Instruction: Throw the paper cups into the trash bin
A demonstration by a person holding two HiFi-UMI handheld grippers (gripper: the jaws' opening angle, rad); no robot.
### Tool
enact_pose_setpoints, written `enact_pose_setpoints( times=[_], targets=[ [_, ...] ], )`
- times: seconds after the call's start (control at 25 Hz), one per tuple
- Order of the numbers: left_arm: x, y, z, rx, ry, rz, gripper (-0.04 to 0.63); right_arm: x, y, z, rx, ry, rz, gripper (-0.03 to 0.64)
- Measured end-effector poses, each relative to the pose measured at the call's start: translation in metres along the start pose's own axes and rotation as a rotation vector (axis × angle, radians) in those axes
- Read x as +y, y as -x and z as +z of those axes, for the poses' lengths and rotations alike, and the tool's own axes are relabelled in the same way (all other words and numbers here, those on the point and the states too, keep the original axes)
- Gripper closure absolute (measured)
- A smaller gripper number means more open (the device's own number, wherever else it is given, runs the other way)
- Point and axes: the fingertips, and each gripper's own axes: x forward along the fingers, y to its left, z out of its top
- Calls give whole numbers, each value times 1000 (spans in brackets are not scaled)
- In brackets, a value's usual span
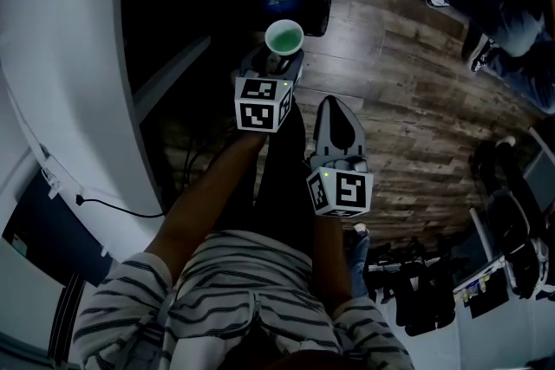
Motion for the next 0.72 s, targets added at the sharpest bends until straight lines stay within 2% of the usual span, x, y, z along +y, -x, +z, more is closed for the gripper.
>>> enact_pose_setpoints(
  times=[0.72],
  targets=[
    [33,-65,-48,124,21,11,322,-10,-20,-29,51,-14,-2,606]
  ],
)
